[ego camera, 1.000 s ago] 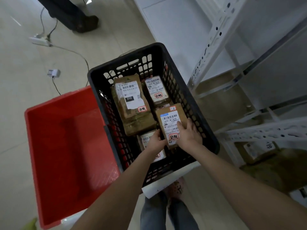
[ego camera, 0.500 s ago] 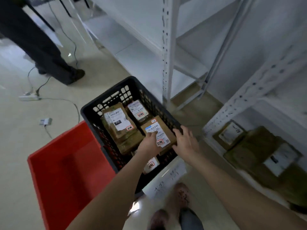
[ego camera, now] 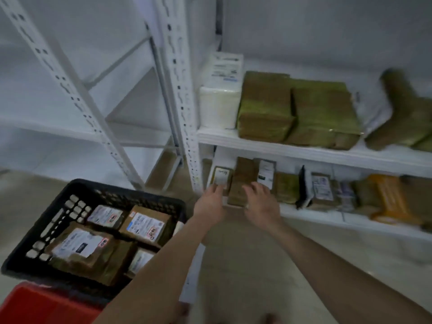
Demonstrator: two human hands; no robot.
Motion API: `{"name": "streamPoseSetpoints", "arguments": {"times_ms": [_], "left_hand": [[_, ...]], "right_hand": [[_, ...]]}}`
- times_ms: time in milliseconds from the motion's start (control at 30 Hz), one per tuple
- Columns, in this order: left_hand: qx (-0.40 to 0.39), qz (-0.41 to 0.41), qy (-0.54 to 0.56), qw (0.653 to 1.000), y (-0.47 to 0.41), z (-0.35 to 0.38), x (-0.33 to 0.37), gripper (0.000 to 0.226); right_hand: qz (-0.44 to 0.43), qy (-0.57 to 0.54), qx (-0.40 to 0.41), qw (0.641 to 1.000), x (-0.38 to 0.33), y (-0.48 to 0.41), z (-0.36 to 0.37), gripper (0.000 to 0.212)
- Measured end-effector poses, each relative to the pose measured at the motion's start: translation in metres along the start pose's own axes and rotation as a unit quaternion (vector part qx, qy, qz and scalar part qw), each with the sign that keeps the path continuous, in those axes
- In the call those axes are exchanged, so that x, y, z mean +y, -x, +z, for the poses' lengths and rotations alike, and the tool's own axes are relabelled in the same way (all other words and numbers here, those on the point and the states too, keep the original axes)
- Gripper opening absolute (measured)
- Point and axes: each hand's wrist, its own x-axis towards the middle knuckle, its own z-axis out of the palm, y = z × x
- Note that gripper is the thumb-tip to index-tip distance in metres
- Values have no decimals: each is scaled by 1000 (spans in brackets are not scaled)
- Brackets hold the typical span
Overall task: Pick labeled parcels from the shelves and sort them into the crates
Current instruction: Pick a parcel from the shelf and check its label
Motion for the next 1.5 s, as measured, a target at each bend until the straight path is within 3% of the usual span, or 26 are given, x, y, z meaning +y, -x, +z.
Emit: {"name": "streamPoseSetpoints", "arguments": {"times_ms": [267, 400, 767, 967, 1267, 1367, 1500], "left_hand": [[-39, 149, -55, 987, -7, 39, 161, 69], [-38, 220, -67, 972, -4, 58, 252, 69], [-4, 293, -79, 953, 24, 112, 468, 60], [55, 302, -33, 951, 21, 132, 562, 67], [242, 259, 49, 934, -64, 104, 660, 85], [242, 195, 97, 946, -104, 95, 683, 91], [171, 140, 105, 970, -140, 95, 703, 91]], "right_hand": [[150, -9, 72, 986, 145, 87, -54, 56], [203, -10, 117, 972, 218, 130, -80, 60], [238, -61, 184, 952, 409, 218, -131, 50], [251, -65, 211, 942, 501, 235, -166, 47], [225, -92, 198, 950, 579, 172, -207, 67], [197, -73, 174, 962, 598, 137, -221, 71], [153, -41, 109, 981, 617, 101, -223, 73]]}}
